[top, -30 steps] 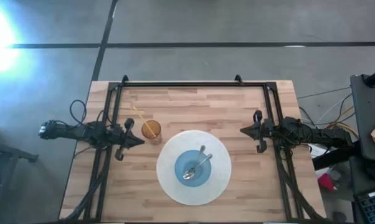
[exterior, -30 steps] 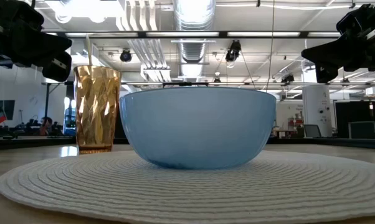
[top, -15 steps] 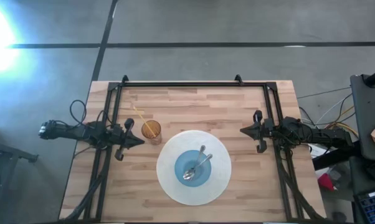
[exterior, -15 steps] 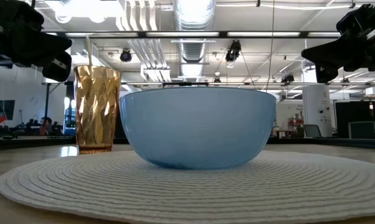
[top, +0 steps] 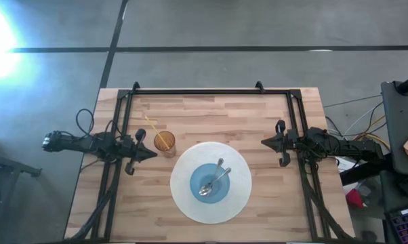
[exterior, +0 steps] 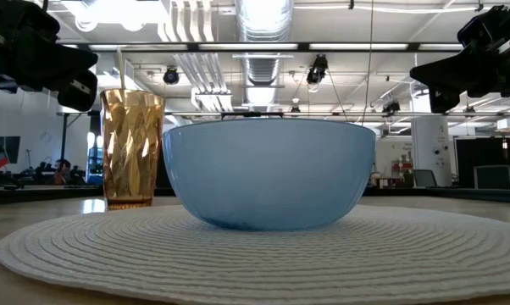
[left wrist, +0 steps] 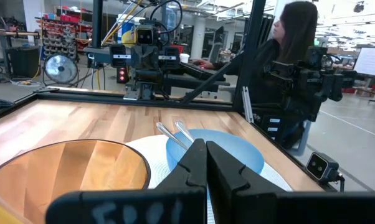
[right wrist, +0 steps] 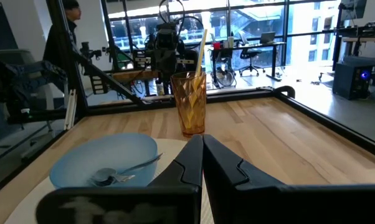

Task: Pick & Place Utensil
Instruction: Return to Home Position

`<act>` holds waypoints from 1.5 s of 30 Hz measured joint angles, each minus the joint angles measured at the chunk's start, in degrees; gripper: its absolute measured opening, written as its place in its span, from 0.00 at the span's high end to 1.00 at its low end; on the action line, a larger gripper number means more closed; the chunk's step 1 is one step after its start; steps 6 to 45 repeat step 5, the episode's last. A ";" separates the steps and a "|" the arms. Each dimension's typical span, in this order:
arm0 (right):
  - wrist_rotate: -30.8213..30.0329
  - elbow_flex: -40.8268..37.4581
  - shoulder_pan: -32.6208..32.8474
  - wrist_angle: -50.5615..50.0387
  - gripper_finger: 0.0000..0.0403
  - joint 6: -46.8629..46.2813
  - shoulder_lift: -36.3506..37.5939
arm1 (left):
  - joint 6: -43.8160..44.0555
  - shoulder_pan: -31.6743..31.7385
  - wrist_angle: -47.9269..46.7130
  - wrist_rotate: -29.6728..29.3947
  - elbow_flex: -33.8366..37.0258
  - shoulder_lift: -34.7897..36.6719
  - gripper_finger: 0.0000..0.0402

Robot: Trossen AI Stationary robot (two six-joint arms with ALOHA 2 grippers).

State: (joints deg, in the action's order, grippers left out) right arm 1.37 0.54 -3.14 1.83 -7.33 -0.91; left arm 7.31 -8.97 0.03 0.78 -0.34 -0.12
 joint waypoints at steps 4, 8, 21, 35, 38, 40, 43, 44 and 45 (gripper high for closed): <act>0.00 0.00 0.00 -0.01 0.98 0.00 0.00 | 0.02 0.00 0.00 0.00 0.00 0.00 1.00; 0.00 0.00 0.00 -0.01 0.98 0.00 0.00 | 0.02 0.00 -0.01 0.00 0.00 0.00 1.00; 0.00 0.00 0.00 -0.01 0.98 0.00 0.00 | 0.02 0.00 -0.01 0.00 0.00 0.00 1.00; 0.00 0.00 0.00 -0.01 0.98 0.00 0.00 | 0.02 0.00 -0.01 0.00 0.00 0.00 1.00; 0.00 0.00 0.00 -0.01 0.98 0.00 0.00 | 0.02 0.00 -0.01 0.00 0.00 0.00 1.00; 0.00 0.00 0.00 -0.01 0.98 0.00 0.00 | 0.02 0.00 -0.01 0.00 0.00 0.00 1.00; 0.00 0.00 0.00 -0.01 0.98 0.00 0.00 | 0.02 0.00 -0.01 0.00 0.00 0.00 1.00; 0.00 0.00 0.00 -0.01 0.98 0.00 0.00 | 0.02 0.00 -0.01 0.00 0.00 0.00 1.00; 0.00 0.00 0.00 -0.01 0.98 0.00 0.00 | 0.02 0.00 -0.01 0.00 0.00 0.00 1.00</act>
